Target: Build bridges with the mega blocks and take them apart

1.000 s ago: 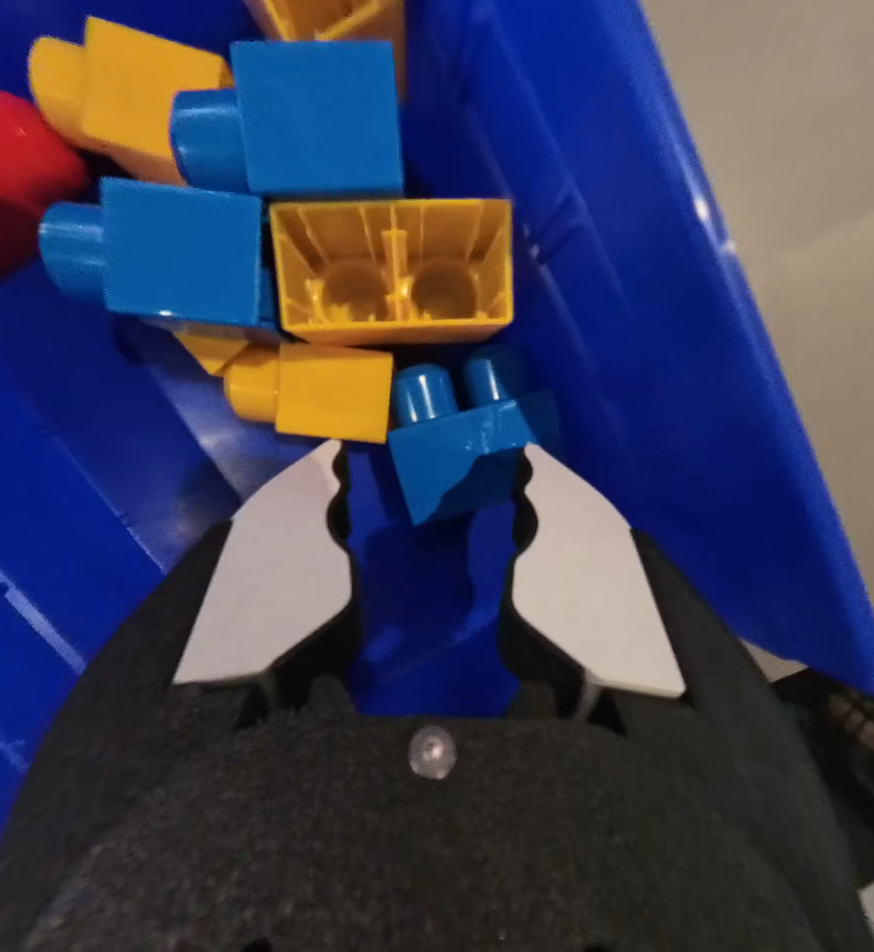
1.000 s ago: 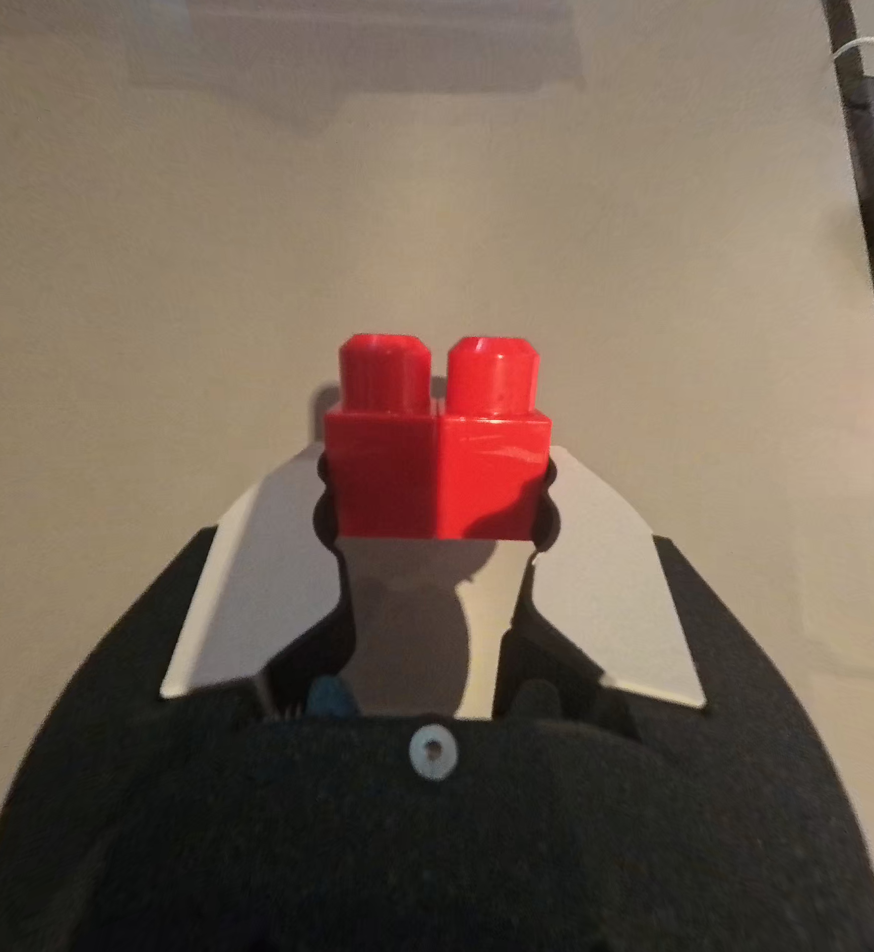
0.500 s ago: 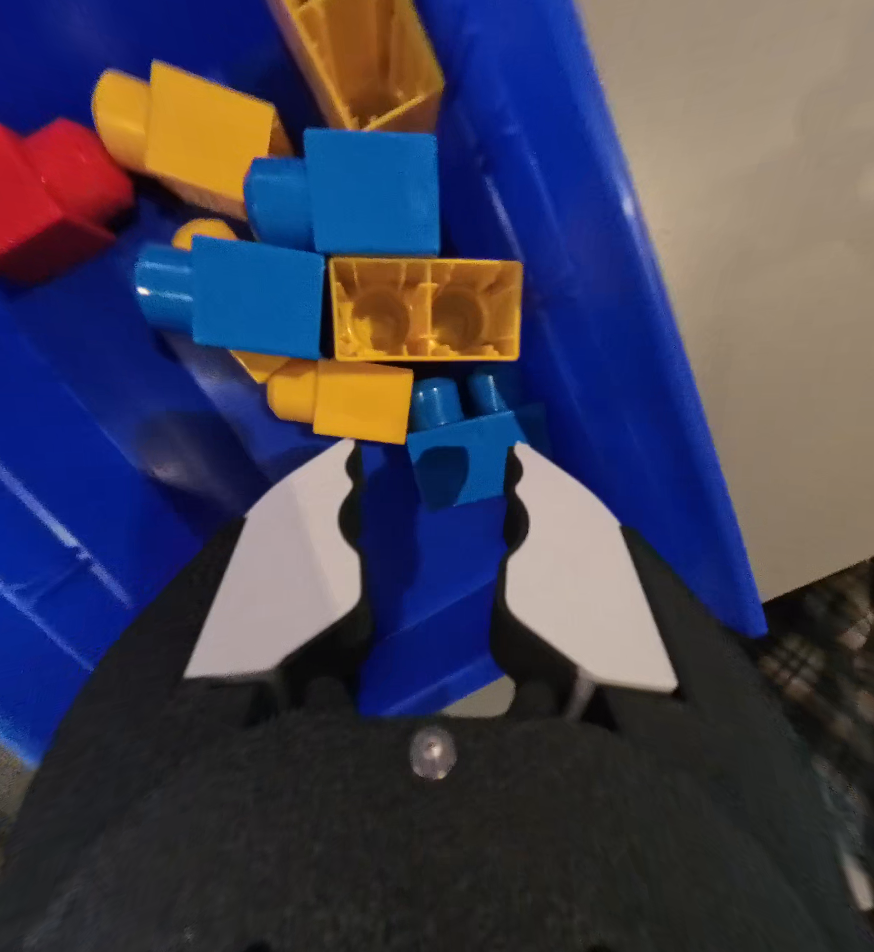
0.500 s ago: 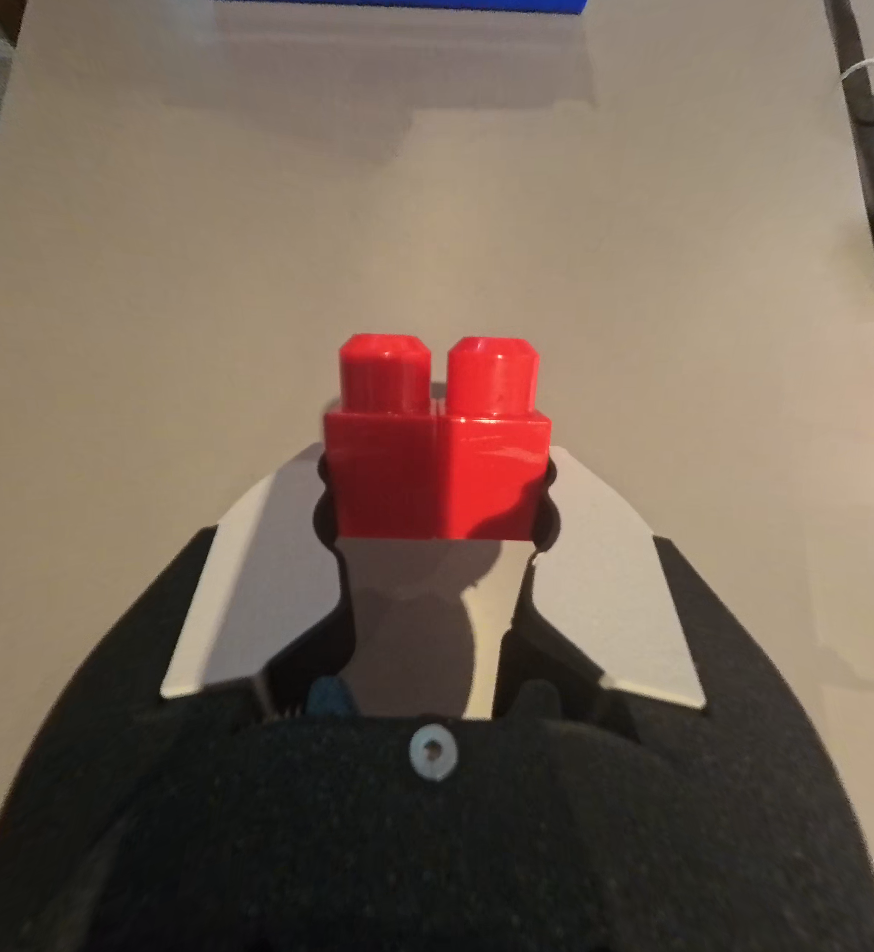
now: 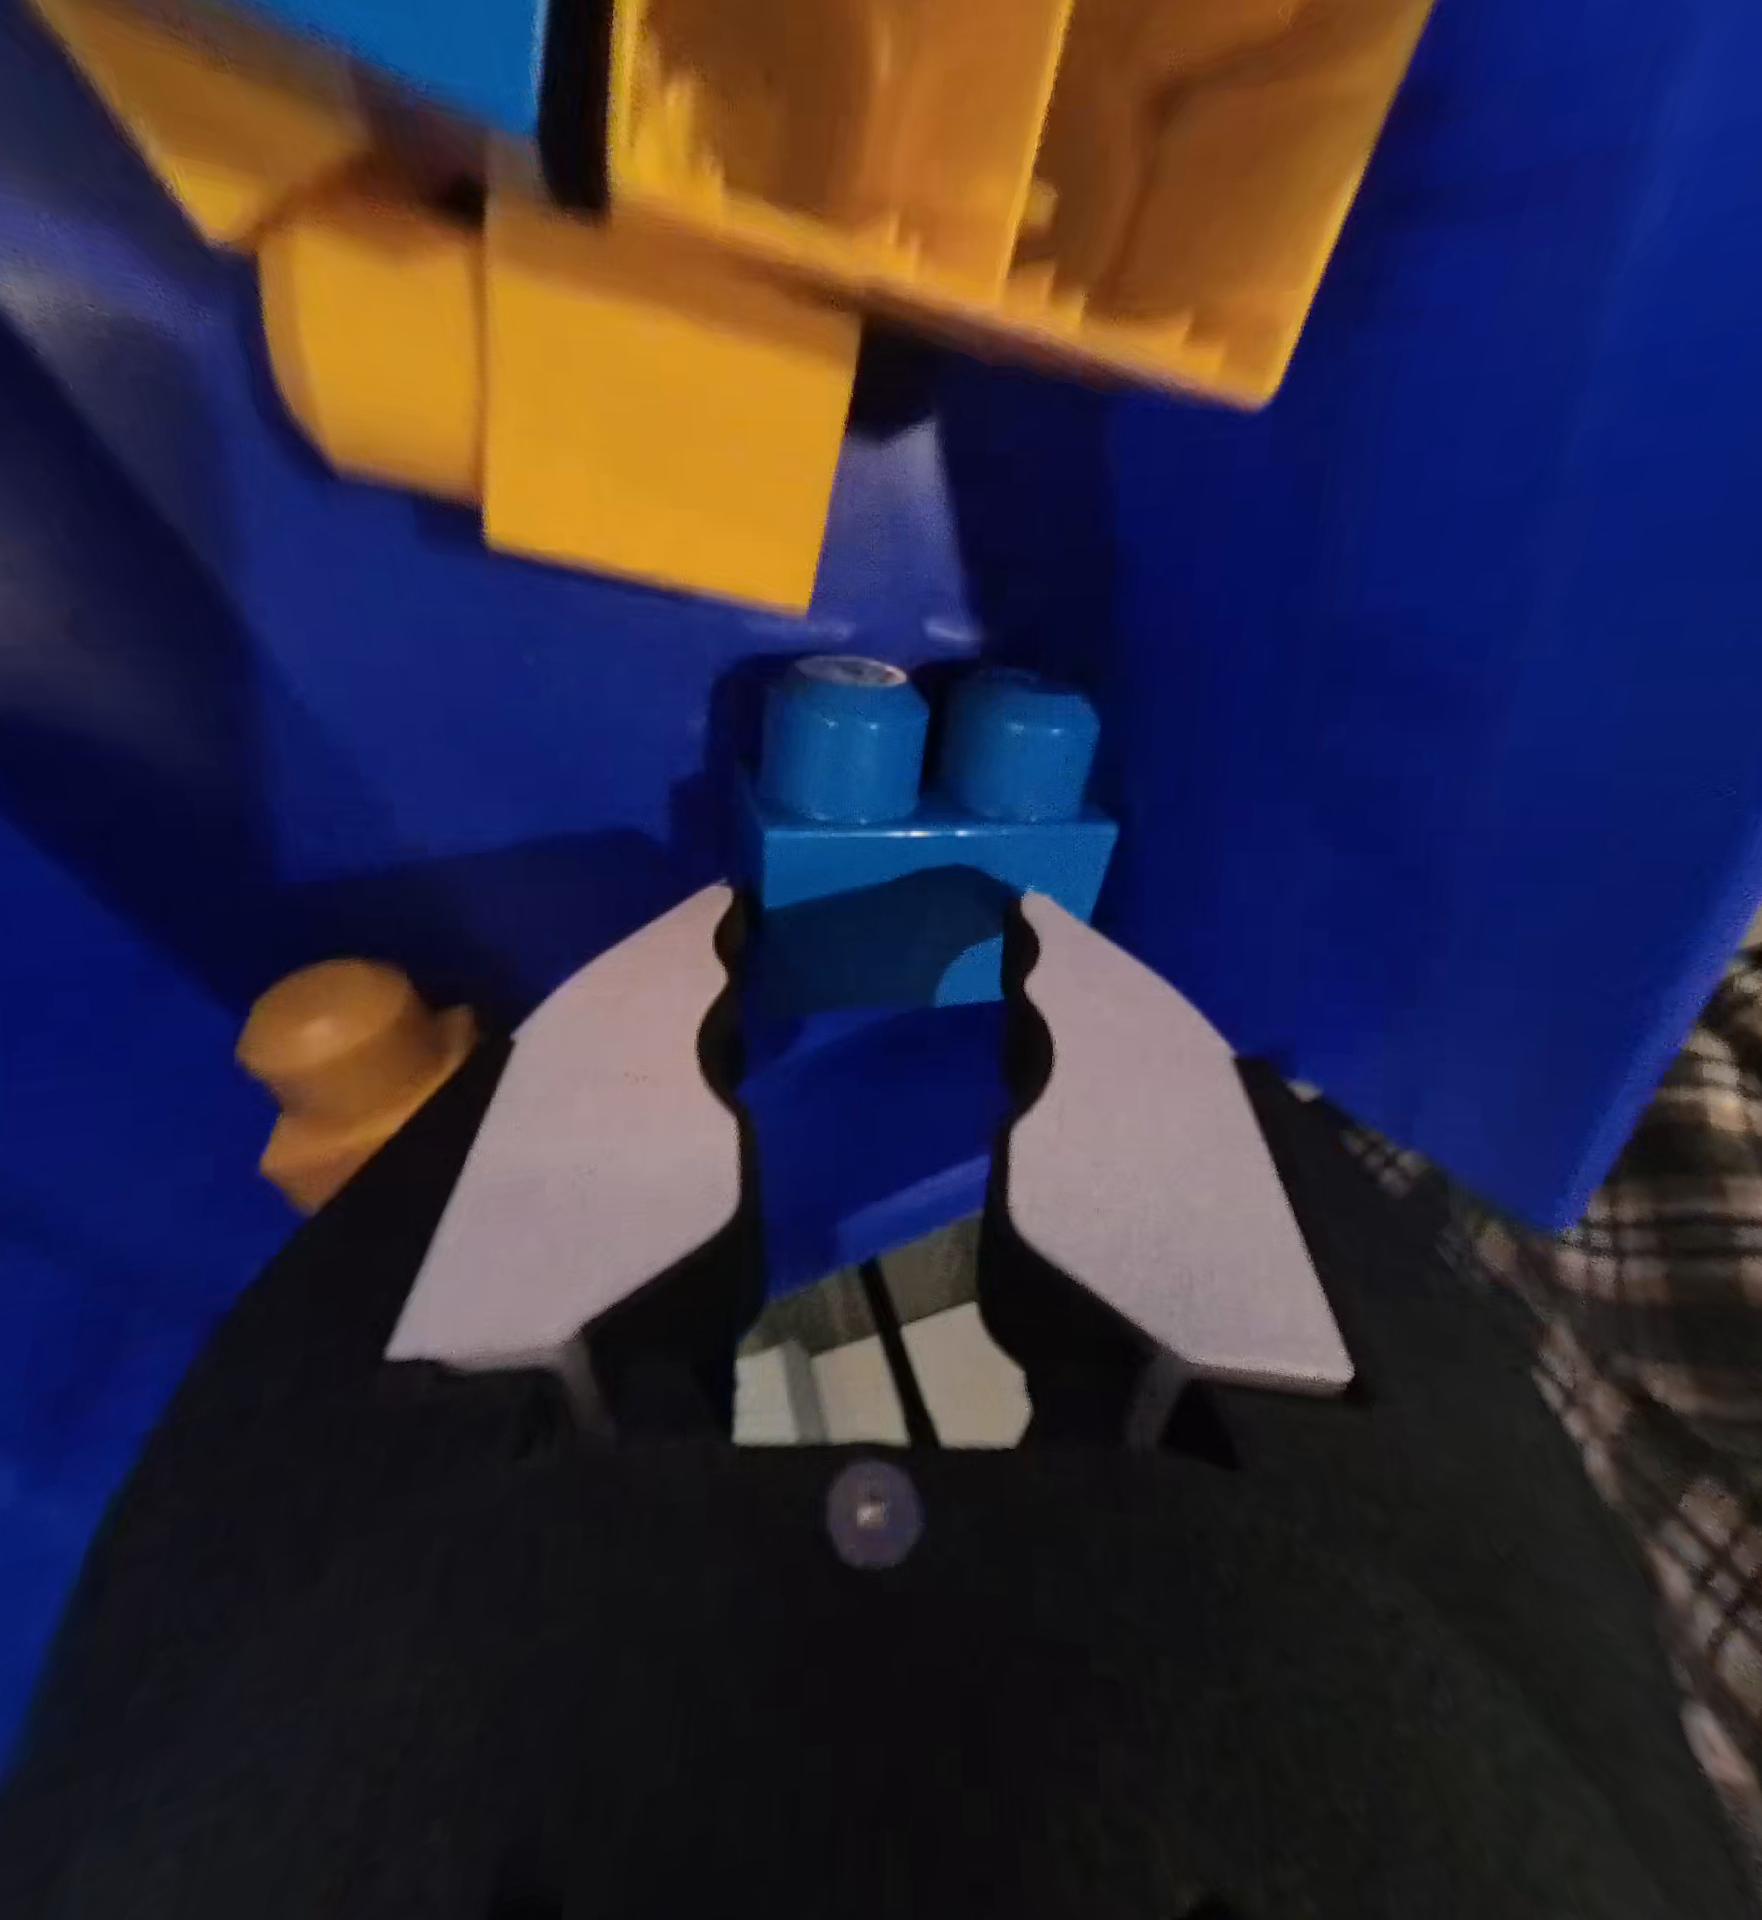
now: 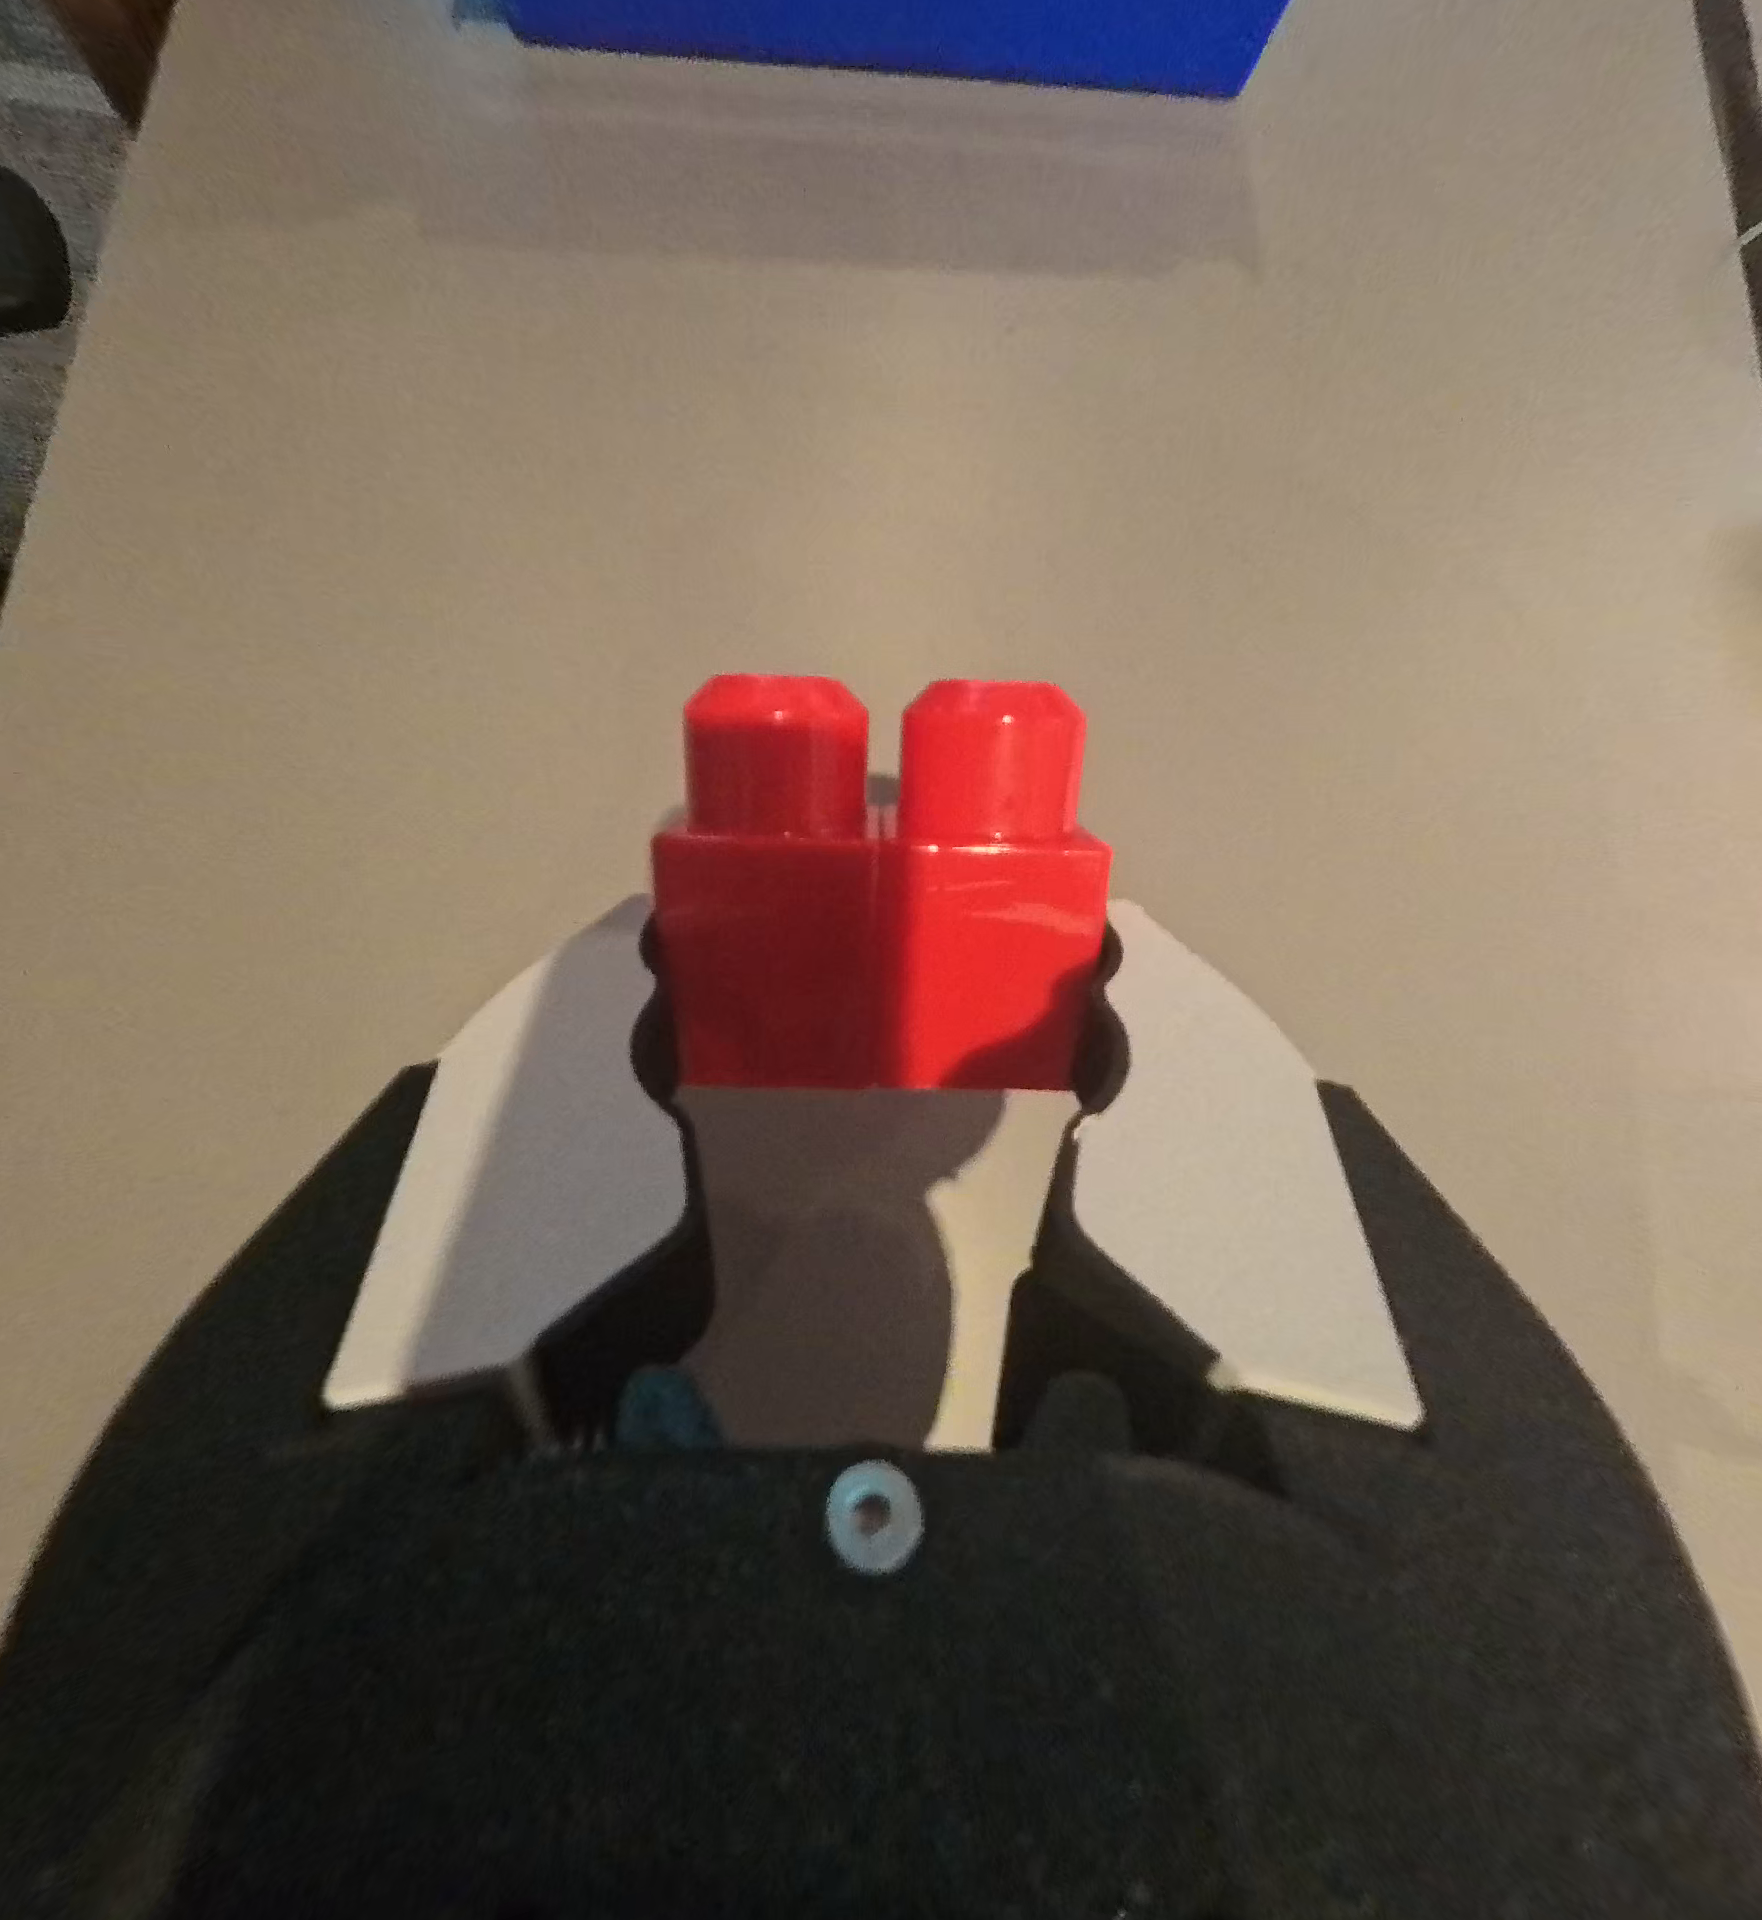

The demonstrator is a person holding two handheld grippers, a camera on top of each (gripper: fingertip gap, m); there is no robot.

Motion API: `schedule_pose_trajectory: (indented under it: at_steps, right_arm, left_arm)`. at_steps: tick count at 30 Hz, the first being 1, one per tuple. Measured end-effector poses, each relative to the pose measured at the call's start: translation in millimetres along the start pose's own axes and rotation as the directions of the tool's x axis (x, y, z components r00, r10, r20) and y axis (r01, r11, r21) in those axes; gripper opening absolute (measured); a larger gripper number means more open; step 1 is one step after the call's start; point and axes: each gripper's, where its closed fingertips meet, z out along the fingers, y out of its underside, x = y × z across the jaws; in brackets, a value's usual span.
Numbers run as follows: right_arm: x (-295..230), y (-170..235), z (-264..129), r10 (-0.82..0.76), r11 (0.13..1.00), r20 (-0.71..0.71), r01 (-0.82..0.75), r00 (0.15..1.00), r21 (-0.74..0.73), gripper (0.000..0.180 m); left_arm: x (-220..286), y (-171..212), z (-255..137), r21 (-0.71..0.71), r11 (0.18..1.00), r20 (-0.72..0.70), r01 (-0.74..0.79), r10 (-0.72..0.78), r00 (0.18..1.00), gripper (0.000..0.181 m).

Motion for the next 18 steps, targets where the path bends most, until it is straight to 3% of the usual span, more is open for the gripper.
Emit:
schedule_pose_trajectory:
  at_steps: [2, 6, 8, 14, 18]
  right_arm:
    - [0, -3, -3, -0.005, 1.0, -0.008, 0.005, 1.0, 0.013, 0.074]
    - [1, -6, -6, -0.002, 1.0, -0.016, 0.002, 1.0, 0.029, 0.074]
    - [0, -8, -7, -0.006, 0.999, -0.017, 0.007, 1.0, 0.032, 0.074]
    - [-5, -11, -6, -0.025, 0.999, -0.011, 0.025, 1.0, 0.028, 0.074]
    - [-7, -14, -8, -0.036, 0.999, -0.015, 0.036, 0.999, 0.035, 0.074]
  left_arm:
    - [-2, 4, -8, 0.023, 0.999, 0.009, -0.028, 0.028, 1.0, 0.048]
    - [-3, -12, -37, 0.21, 0.977, 0.021, -0.036, 0.032, 0.999, 0.049]
    - [-3, -13, -38, 0.215, 0.975, 0.057, -0.054, 0.043, 0.997, 0.051]
    - [12, -3, -9, -0.022, 0.978, 0.144, -0.209, 0.21, 0.967, 0.074]
    - [3, 6, 9, -0.164, 0.972, 0.184, -0.166, 0.195, 0.963, 0.094]
